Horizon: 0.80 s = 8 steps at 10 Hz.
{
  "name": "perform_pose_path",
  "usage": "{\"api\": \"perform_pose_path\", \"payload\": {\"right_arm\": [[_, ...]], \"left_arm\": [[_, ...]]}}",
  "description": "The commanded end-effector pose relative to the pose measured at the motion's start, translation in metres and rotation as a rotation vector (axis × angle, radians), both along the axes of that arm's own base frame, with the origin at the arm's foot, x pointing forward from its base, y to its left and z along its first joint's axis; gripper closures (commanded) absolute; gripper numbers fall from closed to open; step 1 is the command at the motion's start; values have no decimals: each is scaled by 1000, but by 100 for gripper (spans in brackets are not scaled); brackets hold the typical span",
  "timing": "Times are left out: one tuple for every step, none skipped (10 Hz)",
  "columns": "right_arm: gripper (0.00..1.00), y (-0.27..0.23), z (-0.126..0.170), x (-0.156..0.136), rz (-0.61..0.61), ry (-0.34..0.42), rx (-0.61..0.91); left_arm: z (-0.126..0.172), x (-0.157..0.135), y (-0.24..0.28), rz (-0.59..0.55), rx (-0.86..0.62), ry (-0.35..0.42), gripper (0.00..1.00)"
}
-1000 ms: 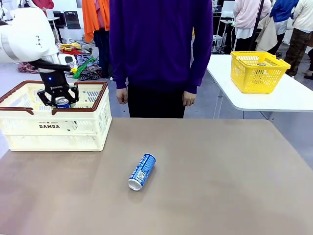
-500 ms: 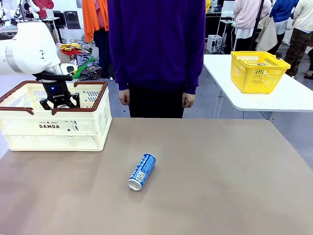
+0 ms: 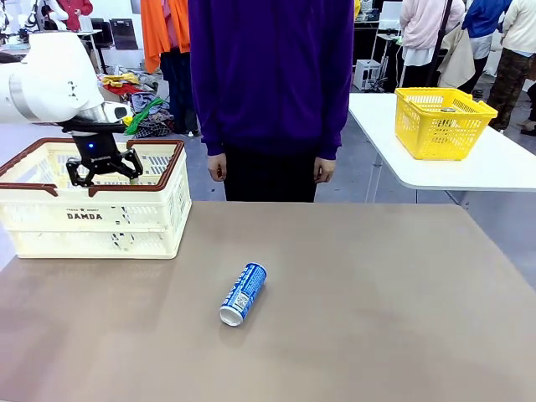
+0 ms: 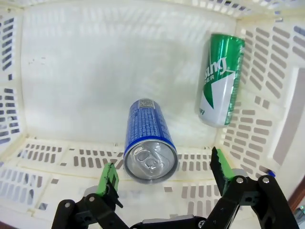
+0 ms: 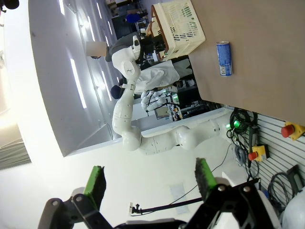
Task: Place the drinks into the Shopping basket.
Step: Pick up one drink and place it into the Shopping basket.
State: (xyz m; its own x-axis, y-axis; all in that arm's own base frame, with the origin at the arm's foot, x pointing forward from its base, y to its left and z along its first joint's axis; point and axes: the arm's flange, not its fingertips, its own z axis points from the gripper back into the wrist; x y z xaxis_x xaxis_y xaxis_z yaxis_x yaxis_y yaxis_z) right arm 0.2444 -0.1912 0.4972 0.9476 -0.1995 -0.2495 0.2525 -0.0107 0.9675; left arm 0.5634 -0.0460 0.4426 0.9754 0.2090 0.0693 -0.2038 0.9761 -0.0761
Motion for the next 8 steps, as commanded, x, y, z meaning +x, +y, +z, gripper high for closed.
{"api": "perform_pose_path", "payload": {"right_arm": [[0,0,3,-1,-2,-8,1],[0,0,3,-1,-2,-8,1],[0,0,3,-1,-2,-8,1],[0,0,3,-1,-2,-8,1],[0,0,3,-1,-2,-8,1],[0,0,3,-1,-2,-8,1],[0,0,3,-1,-2,-8,1],[0,0,3,-1,-2,-8,1]], "left_arm": [[27,-7,9,13,-46,-53,0],[55,-18,15,12,-98,-73,0],[89,-37,23,-47,-209,-27,0],[122,-59,34,-50,-287,-24,0],[151,-89,46,-21,-321,-14,0],[164,-109,50,82,-397,8,0],[175,-144,58,182,-570,-57,0],[175,-176,66,224,-738,-82,0]]}}
